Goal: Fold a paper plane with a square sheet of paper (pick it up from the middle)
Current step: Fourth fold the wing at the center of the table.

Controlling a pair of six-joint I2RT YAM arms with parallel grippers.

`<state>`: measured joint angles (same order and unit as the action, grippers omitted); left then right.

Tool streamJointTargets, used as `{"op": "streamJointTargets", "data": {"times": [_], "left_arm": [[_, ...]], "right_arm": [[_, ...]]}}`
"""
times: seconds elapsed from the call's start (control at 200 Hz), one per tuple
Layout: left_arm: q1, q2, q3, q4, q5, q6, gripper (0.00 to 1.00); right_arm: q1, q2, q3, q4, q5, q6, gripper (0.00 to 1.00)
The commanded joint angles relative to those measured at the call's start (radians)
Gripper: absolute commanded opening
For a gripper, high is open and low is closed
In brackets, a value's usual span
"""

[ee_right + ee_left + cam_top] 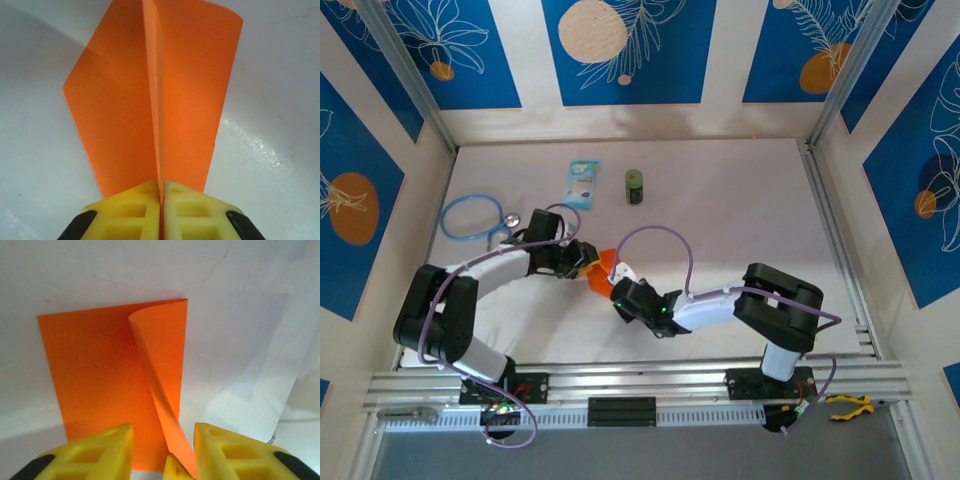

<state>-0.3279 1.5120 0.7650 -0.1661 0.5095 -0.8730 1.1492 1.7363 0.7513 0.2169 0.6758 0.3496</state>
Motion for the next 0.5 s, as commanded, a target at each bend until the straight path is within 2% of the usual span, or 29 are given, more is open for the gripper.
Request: {"op": "streamJointTargets", "data": {"times": [0.0,0.265,0.495], "left_arm": [[0.014,-0.066,0.033,-0.088,-0.077,0.053,0.48],[0.016,-0.114,0.04,-0.133,-0.115,0.081,0.53],[0.018,-0.102,0.035,-0.111,-0.082,0.082,0.5]], "right_arm": [[-0.004,0.029,0.026,0.007,-0.029,0.073,0.08],[-0.036,0.034,0.007,0.068,-0.151,0.188,0.06],[-0.098,0.03,-0.029,0.145,-0.357,0.284,0.05]]}}
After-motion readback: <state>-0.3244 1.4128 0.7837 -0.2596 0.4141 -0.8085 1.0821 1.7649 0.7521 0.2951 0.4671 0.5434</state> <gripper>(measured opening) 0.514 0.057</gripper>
